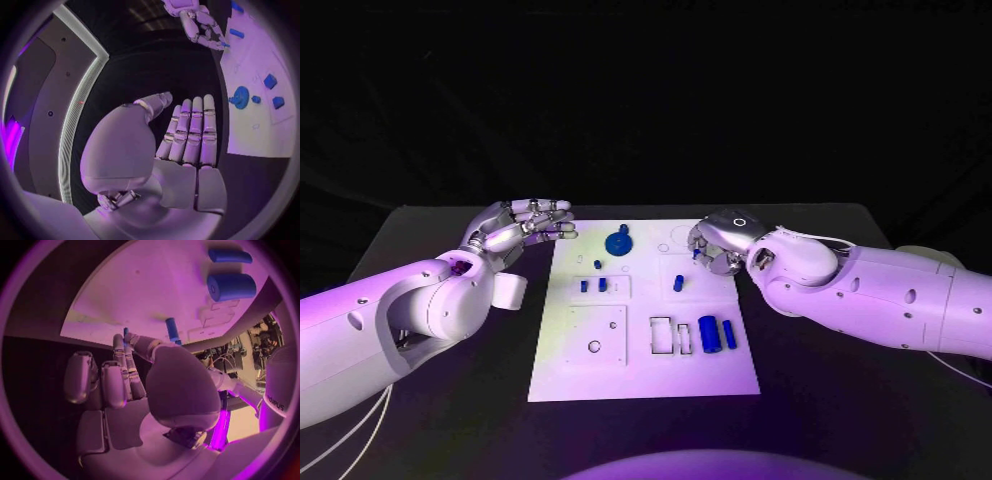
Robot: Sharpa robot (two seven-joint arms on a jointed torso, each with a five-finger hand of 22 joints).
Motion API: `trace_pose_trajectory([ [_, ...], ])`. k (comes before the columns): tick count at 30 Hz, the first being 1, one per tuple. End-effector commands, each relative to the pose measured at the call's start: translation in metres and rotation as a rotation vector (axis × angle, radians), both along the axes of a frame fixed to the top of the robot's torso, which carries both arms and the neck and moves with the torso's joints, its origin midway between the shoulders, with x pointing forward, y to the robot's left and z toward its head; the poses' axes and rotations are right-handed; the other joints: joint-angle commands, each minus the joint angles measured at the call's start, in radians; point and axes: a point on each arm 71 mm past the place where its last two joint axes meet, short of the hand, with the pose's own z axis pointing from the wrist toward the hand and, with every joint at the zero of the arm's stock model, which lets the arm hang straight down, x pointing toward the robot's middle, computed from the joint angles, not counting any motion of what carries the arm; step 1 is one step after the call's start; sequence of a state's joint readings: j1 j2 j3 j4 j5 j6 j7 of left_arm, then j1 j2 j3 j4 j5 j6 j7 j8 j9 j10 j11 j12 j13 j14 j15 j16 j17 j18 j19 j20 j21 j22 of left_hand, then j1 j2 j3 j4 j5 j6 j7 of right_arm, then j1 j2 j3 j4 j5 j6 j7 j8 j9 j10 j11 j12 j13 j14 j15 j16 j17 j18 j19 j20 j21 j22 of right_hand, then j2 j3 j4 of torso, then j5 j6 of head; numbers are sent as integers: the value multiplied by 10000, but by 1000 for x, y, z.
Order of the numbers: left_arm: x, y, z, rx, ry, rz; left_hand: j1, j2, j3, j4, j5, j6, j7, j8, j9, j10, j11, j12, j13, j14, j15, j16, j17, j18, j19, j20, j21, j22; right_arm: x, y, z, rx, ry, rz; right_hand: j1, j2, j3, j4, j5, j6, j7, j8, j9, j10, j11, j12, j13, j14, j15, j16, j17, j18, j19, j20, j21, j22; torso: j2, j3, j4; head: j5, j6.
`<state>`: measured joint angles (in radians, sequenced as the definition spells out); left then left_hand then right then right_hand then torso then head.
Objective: Assemble the parts on the task board
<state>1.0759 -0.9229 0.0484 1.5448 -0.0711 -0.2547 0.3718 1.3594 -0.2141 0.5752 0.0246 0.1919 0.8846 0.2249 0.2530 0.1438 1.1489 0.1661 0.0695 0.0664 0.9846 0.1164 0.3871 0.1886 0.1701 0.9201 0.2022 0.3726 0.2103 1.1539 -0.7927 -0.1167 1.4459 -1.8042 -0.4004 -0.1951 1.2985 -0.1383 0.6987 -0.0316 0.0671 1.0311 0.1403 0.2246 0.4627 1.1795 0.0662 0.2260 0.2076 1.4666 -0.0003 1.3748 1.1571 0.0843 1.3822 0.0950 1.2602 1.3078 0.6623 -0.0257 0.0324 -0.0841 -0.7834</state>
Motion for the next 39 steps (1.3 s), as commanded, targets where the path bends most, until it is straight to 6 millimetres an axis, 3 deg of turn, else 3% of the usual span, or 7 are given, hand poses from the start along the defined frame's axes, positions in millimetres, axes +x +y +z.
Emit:
trace_pose_trajectory([
  [1, -1, -2, 0, -111, 15, -213, 58, 30, 9, -50, 57, -78, 95, -48, -12, -78, -6, 29, -4, -34, 20, -35, 9, 57, 23, 77, -51, -16, -4, 1, 7, 414, -127, 111, -89, -23, 0, 34, -42, 61, -5, 37, -22, 62, 18, -23, -13, 234, -83, 67, 0, -83, 70, 20, 67, 416, -8, -3, 4, 14, 1],
  [11, -1, -3, -1, -118, -11, -177, 68, 40, 14, -59, 62, -90, 102, -54, -16, -98, -1, 37, -3, -49, 26, -44, 11, 58, 20, 83, -74, -30, -28, 20, 26, 1281, -197, 823, -131, -46, -15, 43, -99, 70, -14, 43, -10, 77, 13, -36, -24, 236, -86, 73, 7, -90, 85, 18, 95, 443, -12, 7, -33, 225, 57],
  [13, -1, -3, -2, -124, -16, -175, 68, 40, 14, -59, 62, -90, 102, -54, -16, -98, -1, 37, -3, -49, 26, -44, 11, 58, 20, 83, -74, -30, -34, 29, 29, 1462, -198, 1093, -131, -46, -15, 43, -99, 70, -14, 43, -10, 77, 13, -36, -24, 236, -86, 73, 7, -90, 85, 18, 95, 443, -20, 8, -33, 313, 58],
  [21, -2, -6, -4, -148, -7, -176, 68, 40, 14, -59, 62, -90, 102, -54, -16, -98, -1, 37, -3, -49, 26, -44, 11, 58, 20, 83, -74, -30, -53, 72, 34, 1948, 48, 2218, -137, -44, -15, 45, -101, 73, -17, 45, -7, 83, 11, -37, -26, 235, -88, 71, 3, -88, 79, 17, 85, 438, -7, -7, -7, 892, 32],
  [29, -2, -8, -5, -158, -13, -165, 77, 49, 19, -66, 65, -91, 104, -54, -17, -103, 0, 44, -1, -53, 27, -46, 14, 60, 22, 85, -84, -36, -65, 102, 17, 2056, 616, 2884, -137, -37, -12, 45, -97, 73, -20, 46, -4, 87, 8, -39, -28, 234, -89, 70, -1, -80, 60, 17, 55, 417, 7, -11, -31, 1252, -25],
  [39, -2, -11, -5, -180, -23, -191, 79, 51, 19, -68, 65, -92, 105, -54, -17, -105, 1, 48, 0, -54, 28, -47, 15, 60, 23, 86, -88, -39, -74, 120, -9, 1957, 1229, 3148, -135, -32, -9, 43, -93, 71, -20, 45, -3, 87, 7, -42, -30, 231, -90, 62, -20, -76, 52, 16, 41, 408, 16, -8, -32, 1506, -179],
])
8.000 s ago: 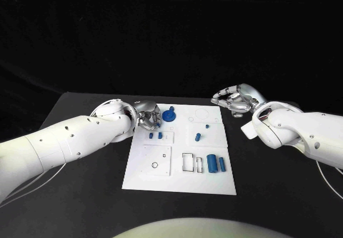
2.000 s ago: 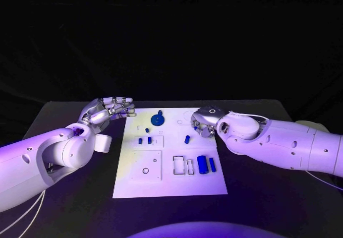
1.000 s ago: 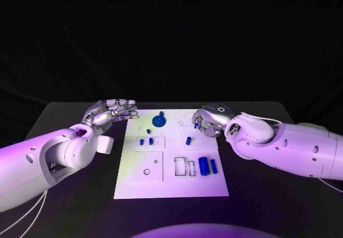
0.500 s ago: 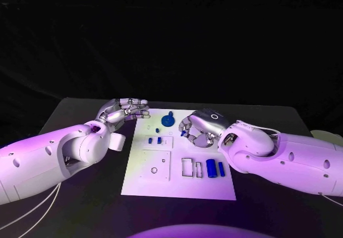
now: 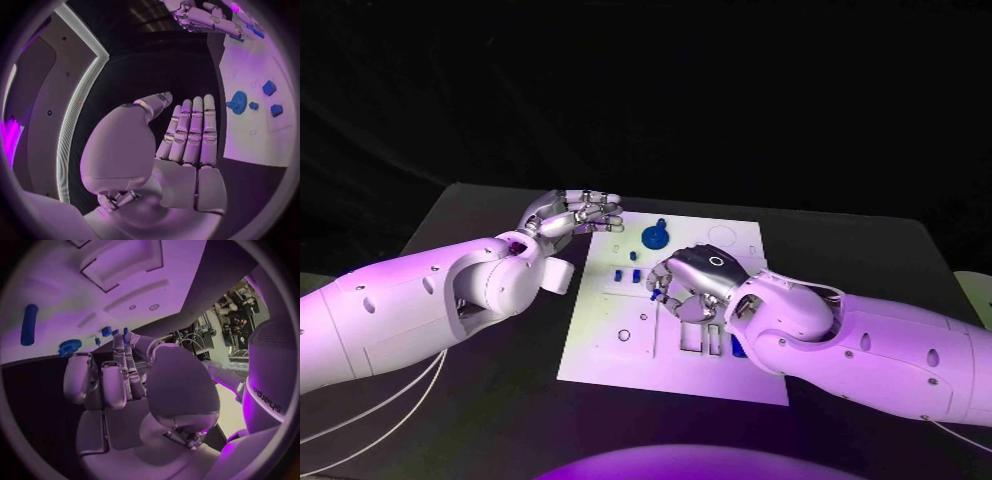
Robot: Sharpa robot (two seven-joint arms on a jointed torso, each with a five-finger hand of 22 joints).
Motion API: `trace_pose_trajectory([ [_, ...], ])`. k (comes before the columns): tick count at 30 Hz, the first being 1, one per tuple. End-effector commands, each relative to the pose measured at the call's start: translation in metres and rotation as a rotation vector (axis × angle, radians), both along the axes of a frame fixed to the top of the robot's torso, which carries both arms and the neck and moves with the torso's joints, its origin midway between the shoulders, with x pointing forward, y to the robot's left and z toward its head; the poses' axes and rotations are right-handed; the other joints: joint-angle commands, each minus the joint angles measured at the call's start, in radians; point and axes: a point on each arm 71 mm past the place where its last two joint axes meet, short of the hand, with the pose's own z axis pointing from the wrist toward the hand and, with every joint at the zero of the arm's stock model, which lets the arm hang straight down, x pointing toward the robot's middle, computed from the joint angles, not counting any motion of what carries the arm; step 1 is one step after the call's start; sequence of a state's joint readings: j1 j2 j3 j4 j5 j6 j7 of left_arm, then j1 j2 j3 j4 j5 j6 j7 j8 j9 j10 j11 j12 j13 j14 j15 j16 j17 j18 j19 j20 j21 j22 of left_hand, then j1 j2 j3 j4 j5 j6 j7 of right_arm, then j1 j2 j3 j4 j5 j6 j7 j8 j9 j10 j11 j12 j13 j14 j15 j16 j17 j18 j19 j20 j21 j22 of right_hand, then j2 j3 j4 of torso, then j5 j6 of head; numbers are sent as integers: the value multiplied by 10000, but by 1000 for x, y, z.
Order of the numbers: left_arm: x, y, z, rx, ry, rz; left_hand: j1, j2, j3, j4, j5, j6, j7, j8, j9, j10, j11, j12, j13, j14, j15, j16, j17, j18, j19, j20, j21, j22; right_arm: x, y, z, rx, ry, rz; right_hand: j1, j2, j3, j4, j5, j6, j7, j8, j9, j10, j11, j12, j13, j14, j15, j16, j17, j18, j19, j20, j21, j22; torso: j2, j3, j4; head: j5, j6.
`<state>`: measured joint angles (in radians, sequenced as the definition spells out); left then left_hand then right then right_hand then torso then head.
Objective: Assemble the parts on the task board
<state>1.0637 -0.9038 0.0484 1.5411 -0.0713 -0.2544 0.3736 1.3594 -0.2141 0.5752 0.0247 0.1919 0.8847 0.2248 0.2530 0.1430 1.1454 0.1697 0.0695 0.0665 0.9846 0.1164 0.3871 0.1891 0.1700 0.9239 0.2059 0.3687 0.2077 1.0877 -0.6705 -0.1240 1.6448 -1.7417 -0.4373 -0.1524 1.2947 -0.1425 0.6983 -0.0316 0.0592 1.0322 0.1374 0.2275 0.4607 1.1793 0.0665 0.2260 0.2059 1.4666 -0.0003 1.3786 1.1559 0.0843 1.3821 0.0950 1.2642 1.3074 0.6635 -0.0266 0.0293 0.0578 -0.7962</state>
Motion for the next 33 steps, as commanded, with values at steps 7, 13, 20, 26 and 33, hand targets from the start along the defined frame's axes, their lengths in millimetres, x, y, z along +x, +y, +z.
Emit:
trace_pose_trajectory([
  [7, -1, -4, 1, -119, -119, -97, 79, 49, 17, -72, 65, -98, 109, -57, -11, -77, -32, 51, -1, -59, 30, -50, 11, 61, -14, 53, -58, -18, -3, 8, -16, -360, 328, 262, -96, 17, -2, 41, -8, 53, 9, 13, 19, 88, 4, -47, -17, 236, -92, 36, 19, -75, 49, 15, -5, 410, 0, 6, 5, 218, -163],
  [13, -1, -5, 1, -136, -106, -142, 78, 49, 15, -73, 65, -100, 112, -57, -11, -81, -30, 54, 0, -61, 32, -51, 12, 61, -14, 55, -64, -21, -5, 11, -21, -377, 414, 278, -102, 17, -5, 44, -8, 49, 12, 12, 20, 87, 5, -49, -18, 233, -92, 30, 5, -71, 39, 15, -21, 399, -4, 3, 14, 263, -230],
  [20, -1, -5, 1, -142, -81, -180, 78, 49, 15, -73, 65, -100, 112, -57, -11, -81, -30, 54, 0, -61, 32, -51, 12, 61, -14, 55, -64, -21, -7, 14, -26, -462, 540, 364, -112, 18, -10, 48, -8, 45, 14, 10, 21, 87, 8, -53, -20, 234, -92, 35, 15, -72, 43, 15, -16, 404, -13, -2, 6, 288, -285],
  [26, -1, -6, 1, -140, -59, -195, 74, 52, 14, -72, 65, -102, 115, -58, -12, -87, -27, 58, 0, -64, 34, -53, 14, 61, -13, 58, -72, -26, -8, 15, -30, -521, 610, 376, -157, 17, -35, 71, -31, 30, 18, 5, 26, 86, 15, -63, -27, 232, -87, 33, 10, -69, 31, 16, -35, 395, -6, 5, 6, 305, -305],
  [33, -1, -5, 0, -133, -43, -197, 73, 52, 13, -72, 65, -103, 117, -59, -13, -90, -26, 58, 0, -66, 35, -54, 14, 61, -14, 59, -74, -28, -6, 16, -32, -625, 558, 298, -157, 17, -35, 71, -31, 30, 18, 5, 26, 86, 15, -63, -27, 232, -87, 33, 10, -69, 31, 16, -35, 395, -8, -2, 14, 305, -330],
])
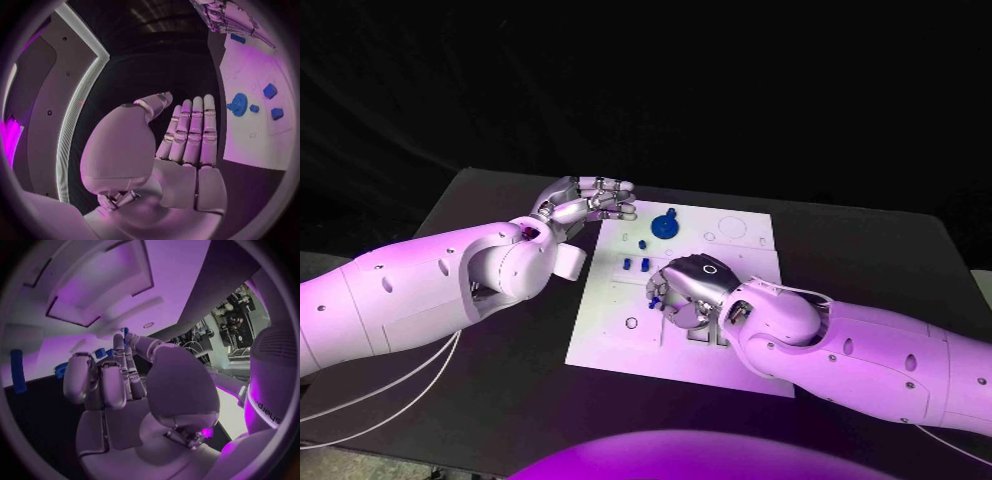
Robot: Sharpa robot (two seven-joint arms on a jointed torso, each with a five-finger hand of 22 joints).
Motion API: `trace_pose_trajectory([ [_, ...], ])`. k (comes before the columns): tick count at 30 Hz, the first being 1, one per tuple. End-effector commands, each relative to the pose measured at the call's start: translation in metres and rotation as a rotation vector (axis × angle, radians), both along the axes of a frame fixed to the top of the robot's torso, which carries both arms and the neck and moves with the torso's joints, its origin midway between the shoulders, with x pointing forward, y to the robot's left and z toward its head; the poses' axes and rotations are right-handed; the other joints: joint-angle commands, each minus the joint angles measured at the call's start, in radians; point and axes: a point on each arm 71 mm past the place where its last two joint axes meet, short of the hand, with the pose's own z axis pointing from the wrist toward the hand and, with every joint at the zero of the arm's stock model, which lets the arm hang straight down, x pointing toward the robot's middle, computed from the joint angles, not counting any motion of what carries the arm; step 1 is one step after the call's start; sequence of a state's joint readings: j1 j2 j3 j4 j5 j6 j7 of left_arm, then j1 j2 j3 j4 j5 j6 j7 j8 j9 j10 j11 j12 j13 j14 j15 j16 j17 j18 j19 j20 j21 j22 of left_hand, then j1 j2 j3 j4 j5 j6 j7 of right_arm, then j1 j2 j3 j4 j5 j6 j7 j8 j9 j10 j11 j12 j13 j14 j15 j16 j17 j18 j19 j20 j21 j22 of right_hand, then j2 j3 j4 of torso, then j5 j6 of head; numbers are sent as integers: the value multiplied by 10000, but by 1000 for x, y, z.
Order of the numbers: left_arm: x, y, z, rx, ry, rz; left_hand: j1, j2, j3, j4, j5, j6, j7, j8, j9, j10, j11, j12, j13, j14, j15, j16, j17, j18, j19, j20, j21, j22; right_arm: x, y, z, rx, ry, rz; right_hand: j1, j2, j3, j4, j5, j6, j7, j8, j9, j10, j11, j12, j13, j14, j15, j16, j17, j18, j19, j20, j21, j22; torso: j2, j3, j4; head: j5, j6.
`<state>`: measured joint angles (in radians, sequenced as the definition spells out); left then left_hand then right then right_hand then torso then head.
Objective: Assemble the parts on the task board
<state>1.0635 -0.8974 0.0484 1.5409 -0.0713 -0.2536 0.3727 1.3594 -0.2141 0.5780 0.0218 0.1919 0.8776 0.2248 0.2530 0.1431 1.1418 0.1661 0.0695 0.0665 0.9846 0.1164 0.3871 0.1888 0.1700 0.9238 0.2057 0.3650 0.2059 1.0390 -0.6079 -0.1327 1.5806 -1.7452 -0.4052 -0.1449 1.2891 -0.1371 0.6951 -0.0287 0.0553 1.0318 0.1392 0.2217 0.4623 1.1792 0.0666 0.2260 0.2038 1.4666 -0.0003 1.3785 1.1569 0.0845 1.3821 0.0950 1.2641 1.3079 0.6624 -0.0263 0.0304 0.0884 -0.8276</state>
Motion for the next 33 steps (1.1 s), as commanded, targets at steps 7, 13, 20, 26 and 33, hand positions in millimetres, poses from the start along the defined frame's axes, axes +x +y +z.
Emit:
trace_pose_trajectory([
  [7, -1, -2, 1, -100, -44, -139, 73, 52, -15, -43, 65, -32, 117, -59, -14, -55, 10, 58, 0, -66, 36, -54, 17, 61, -13, 60, -37, -10, 1, 2, -3, -293, -106, 59, -113, -36, -10, 46, 3, 30, -1, 61, 12, 88, 13, -67, -9, 235, -86, 39, 14, -72, 35, 16, -28, 396, 0, -5, -3, 20, -45],
  [13, -1, -2, 0, -96, -29, -146, 73, 52, -15, -43, 65, -32, 117, -59, -14, -55, 10, 58, 0, -66, 36, -54, 17, 61, -13, 60, -37, -10, 1, 2, -4, -310, -133, 36, -113, -36, -10, 46, 3, 30, -1, 61, 12, 88, 13, -67, -9, 235, -86, 39, 14, -72, 35, 16, -28, 396, 8, -3, -2, 16, -57],
  [20, -1, -2, 0, -95, -17, -156, 67, 53, -18, -42, 66, -38, 123, -62, -16, -68, 16, 63, 0, -76, 41, -59, 19, 61, -15, 65, -53, -19, 1, 3, -6, -527, -32, 91, -121, -32, -18, 49, 1, 30, -5, 63, 17, 93, 11, -70, -11, 235, -86, 41, 14, -75, 41, 16, -19, 405, -3, -8, 2, 13, -77],
  [26, -1, -2, 0, -96, -8, -164, 67, 53, -18, -42, 66, -38, 123, -62, -16, -68, 16, 63, 0, -76, 41, -59, 19, 61, -15, 65, -53, -19, 0, 6, -8, -724, 119, 266, -141, -50, -42, 49, -5, 24, -5, 62, 21, 94, 11, -75, -15, 233, -86, 37, 6, -71, 32, 17, -33, 398, 3, -5, -7, 18, -77],
  [33, -1, -2, 0, -99, -17, -167, 63, 54, -20, -43, 66, -45, 127, -65, -19, -82, 21, 67, 0, -85, 46, -63, 22, 60, -17, 70, -69, -28, -2, 8, -12, -980, 357, 445, -237, -93, -142, 84, 6, 9, -8, 59, 35, 101, 15, -95, -28, 221, -82, 18, -40, -61, 1, 20, -85, 372, 5, -13, -7, 3, -89],
])
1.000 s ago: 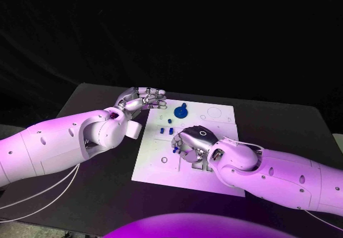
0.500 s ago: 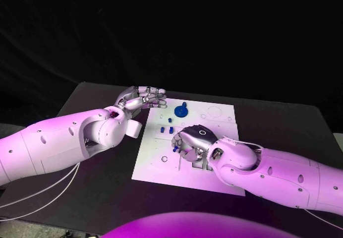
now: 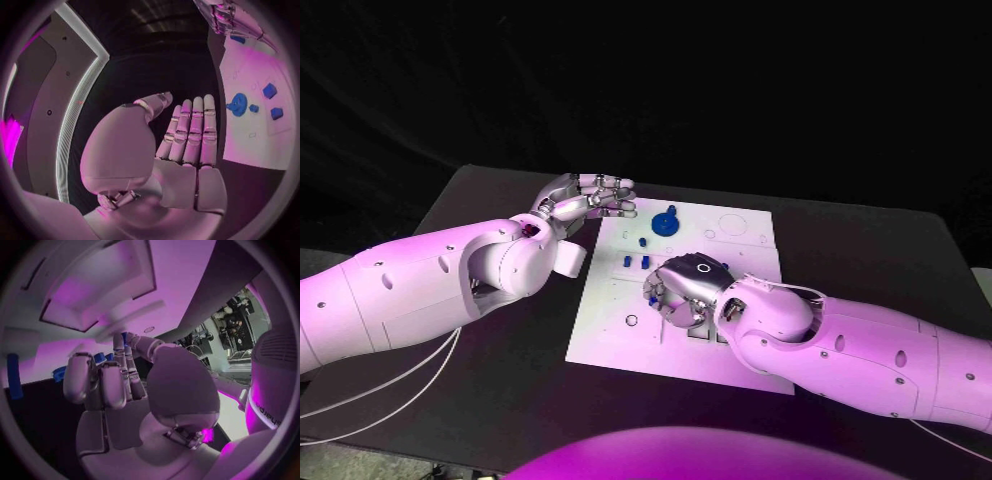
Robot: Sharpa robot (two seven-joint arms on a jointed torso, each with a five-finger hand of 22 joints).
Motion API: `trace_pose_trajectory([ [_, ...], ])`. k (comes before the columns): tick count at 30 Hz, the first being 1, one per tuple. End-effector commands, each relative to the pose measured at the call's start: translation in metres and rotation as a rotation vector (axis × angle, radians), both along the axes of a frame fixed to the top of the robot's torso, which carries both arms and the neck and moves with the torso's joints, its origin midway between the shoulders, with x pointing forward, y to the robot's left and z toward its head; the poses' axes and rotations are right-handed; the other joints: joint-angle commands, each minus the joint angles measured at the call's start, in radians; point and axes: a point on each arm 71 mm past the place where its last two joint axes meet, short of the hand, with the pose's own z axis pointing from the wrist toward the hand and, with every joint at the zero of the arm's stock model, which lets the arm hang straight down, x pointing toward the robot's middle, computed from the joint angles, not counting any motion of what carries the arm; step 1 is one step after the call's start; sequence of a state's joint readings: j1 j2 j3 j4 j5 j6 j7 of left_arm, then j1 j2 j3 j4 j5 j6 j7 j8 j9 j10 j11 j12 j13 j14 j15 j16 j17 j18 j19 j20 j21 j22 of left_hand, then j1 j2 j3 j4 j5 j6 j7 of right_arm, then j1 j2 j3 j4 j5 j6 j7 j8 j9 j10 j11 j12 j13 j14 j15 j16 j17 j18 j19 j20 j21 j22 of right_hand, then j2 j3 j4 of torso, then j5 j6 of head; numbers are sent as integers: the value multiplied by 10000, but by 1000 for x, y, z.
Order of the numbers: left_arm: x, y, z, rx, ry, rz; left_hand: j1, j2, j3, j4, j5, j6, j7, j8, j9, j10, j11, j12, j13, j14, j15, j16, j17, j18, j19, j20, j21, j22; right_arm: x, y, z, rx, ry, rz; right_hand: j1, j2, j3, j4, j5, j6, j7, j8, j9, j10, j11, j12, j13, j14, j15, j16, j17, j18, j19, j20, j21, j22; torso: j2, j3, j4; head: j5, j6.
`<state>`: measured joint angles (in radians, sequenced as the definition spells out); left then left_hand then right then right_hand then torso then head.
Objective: Assemble the parts on the task board
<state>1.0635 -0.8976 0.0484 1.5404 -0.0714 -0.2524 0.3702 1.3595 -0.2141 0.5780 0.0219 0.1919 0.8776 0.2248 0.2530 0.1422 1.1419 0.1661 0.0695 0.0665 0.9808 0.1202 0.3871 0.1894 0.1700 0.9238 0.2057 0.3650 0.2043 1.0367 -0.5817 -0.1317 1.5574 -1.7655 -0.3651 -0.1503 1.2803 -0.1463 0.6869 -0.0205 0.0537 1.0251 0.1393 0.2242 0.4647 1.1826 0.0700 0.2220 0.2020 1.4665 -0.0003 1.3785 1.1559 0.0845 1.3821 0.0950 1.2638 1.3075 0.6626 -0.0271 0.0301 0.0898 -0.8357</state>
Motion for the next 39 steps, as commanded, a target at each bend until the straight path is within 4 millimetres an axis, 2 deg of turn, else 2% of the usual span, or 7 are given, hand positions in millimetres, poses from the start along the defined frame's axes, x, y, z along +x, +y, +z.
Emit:
trace_pose_trajectory([
  [1, -1, -2, 1, -105, -42, -155, 63, 54, -20, -44, 66, -46, 127, -65, -10, -82, 21, 67, 0, -47, 8, -63, 16, 60, -17, 71, -69, -12, -3, 1, -7, -587, 327, 275, -155, -3, -68, 6, 23, 74, -9, 33, 11, 67, -19, -57, -11, 223, -82, 21, -24, -59, -4, 20, -90, 371, -1, -3, -8, -14, -13],
  [9, -1, -2, 1, -107, -38, -165, 61, 56, -20, -43, 66, -52, 130, -68, -12, -93, 24, 69, 0, -55, 11, -67, 18, 60, -19, 74, -80, -19, -1, -1, -7, -478, 236, 112, -302, -109, -212, 63, 36, -65, 30, -50, -5, -13, 15, -134, -51, 209, -58, 7, -52, -43, -53, 33, -176, 329, -12, 2, 1, -23, -17],
  [15, 0, -2, 0, -98, -23, -163, 61, 56, -20, -43, 66, -52, 130, -68, -12, -93, 24, 69, 0, -55, 11, -67, 18, 60, -19, 74, -80, -19, -1, -5, -4, -52, 32, -29, -681, -644, -513, 205, 122, -1001, 481, -622, -259, -998, 443, -653, -341, 77, 284, -175, -410, 77, -451, 266, -858, -104, -14, 8, -6, -24, -3],
  [17, 0, -1, 0, -95, -19, -162, 61, 56, -20, -43, 66, -52, 130, -68, -12, -93, 24, 69, 0, -55, 11, -67, 18, 60, -19, 74, -80, -19, -1, -6, -3, 83, -3, -62, -704, -718, -589, 208, 102, -1091, 521, -682, -287, -1109, 486, -685, -375, 42, 323, -220, -490, 99, -515, 305, -965, -170, -12, 6, -5, -37, 11],
  [20, 0, -1, 0, -93, -14, -162, 61, 56, -20, -43, 66, -52, 130, -68, -12, -93, 24, 69, 0, -55, 11, -67, 18, 60, -19, 74, -80, -19, -3, -10, 0, 265, -30, -97, -693, -856, -793, 187, 104, -1368, 485, -860, -367, -1395, 508, -732, -453, -64, 353, -353, -730, 178, -700, 373, -1280, -369, -19, 4, -9, -56, 19],
  [30, 0, 0, 0, -79, 16, -168, 60, 60, -20, -45, 66, -59, 134, -71, -15, -105, 28, 73, 0, -62, 15, -71, 20, 61, -19, 78, -94, -27, -3, -34, 22, 770, -229, -513, -642, -790, -886, 211, 146, -1214, 479, -804, -353, -1375, 493, -618, -469, -7, 343, -268, -590, 169, -628, 395, -1202, -306, -20, 1, -27, -162, 101],
  [39, -1, 1, 0, -100, 40, -241, 60, 60, -20, -45, 66, -59, 134, -71, -15, -105, 28, 73, 0, -62, 15, -71, 20, 61, -19, 78, -94, -27, 26, -89, 52, 412, 313, -1849, -616, -822, -1080, 250, 174, -1301, 398, -893, -406, -1648, 472, -628, -586, -26, 329, -317, -710, 246, -797, 394, -1552, -527, -33, -10, -44, -406, 251],
])
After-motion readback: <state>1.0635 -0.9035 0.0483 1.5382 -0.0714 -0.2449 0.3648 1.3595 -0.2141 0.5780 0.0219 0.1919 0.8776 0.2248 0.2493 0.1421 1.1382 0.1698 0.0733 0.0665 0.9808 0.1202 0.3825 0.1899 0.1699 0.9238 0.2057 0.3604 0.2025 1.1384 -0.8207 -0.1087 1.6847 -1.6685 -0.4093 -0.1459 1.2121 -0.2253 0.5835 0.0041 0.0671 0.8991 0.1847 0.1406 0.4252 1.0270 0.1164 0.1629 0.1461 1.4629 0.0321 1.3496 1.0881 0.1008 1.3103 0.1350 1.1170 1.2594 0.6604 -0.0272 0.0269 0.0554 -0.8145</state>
